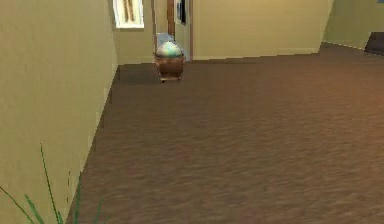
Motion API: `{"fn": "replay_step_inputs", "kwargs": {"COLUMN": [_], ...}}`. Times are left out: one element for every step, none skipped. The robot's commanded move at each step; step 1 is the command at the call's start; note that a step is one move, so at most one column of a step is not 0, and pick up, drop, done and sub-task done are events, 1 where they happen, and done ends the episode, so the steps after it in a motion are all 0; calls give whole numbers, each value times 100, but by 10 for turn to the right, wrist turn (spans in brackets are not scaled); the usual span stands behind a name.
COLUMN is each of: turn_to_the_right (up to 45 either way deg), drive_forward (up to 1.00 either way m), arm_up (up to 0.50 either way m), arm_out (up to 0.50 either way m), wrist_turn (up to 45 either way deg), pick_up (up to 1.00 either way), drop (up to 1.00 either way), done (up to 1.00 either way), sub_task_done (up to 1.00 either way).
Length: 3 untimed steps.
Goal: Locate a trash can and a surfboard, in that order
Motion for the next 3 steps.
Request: {"fn": "replay_step_inputs", "kwargs": {"turn_to_the_right": [0, -180, 0], "drive_forward": [80, 0, 100], "arm_up": [0, 0, 0], "arm_out": [0, 0, 0], "wrist_turn": [0, 0, 0], "pick_up": [0, 0, 0], "drop": [0, 0, 0], "done": [0, 0, 0], "sub_task_done": [0, 0, 0]}}
